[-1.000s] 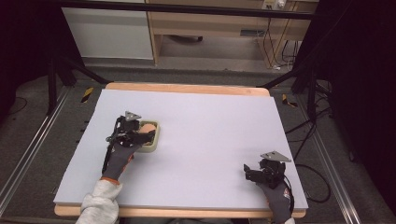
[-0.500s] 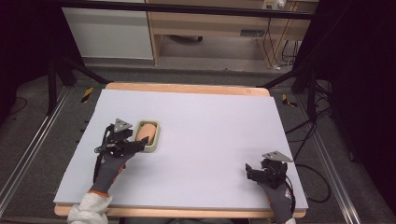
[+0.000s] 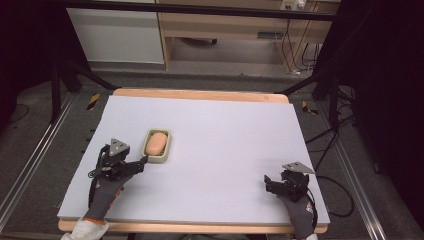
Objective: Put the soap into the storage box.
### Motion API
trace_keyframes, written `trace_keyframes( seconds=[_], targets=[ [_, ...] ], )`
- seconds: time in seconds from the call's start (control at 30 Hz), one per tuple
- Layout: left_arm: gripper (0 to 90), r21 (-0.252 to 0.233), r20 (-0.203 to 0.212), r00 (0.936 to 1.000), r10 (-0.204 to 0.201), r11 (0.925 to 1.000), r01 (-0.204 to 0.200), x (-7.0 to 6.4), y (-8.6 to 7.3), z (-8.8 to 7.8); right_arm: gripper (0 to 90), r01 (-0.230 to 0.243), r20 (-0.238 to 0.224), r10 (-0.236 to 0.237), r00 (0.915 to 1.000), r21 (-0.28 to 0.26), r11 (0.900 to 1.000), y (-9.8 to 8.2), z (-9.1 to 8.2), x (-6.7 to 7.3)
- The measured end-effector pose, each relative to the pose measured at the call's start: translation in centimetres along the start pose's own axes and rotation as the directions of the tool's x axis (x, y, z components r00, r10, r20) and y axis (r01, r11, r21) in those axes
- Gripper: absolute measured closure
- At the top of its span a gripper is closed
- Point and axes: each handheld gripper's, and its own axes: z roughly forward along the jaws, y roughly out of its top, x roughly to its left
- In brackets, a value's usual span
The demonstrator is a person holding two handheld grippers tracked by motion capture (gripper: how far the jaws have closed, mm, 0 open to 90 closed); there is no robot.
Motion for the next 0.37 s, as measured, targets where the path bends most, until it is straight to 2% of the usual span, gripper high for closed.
trace_keyframes(
  seconds=[0.13, 0.17, 0.37],
  targets=[
    [25.0, 0.020, -0.008, 1.0000, -0.004, 0.9998, 0.004, 0.6, -1.3, 0.0, 6.6, -0.001, 0.000, 0.001, 1.0000, 0.002, 1.000, 0.0, 0.0, -0.1],
    [24.7, 0.027, -0.015, 0.9999, 0.006, 0.9996, -0.005, 0.7, -1.6, -0.1, 6.6, 0.000, 0.003, 0.000, 1.0000, 0.003, 1.000, 0.0, 0.0, -0.1],
    [23.6, 0.016, -0.025, 0.9997, 0.008, 0.9998, -0.008, 1.2, -3.0, -0.8, 6.6, 0.001, 0.006, -0.001, 1.0000, 0.005, 1.000, 0.0, 0.1, -0.1]
  ],
)
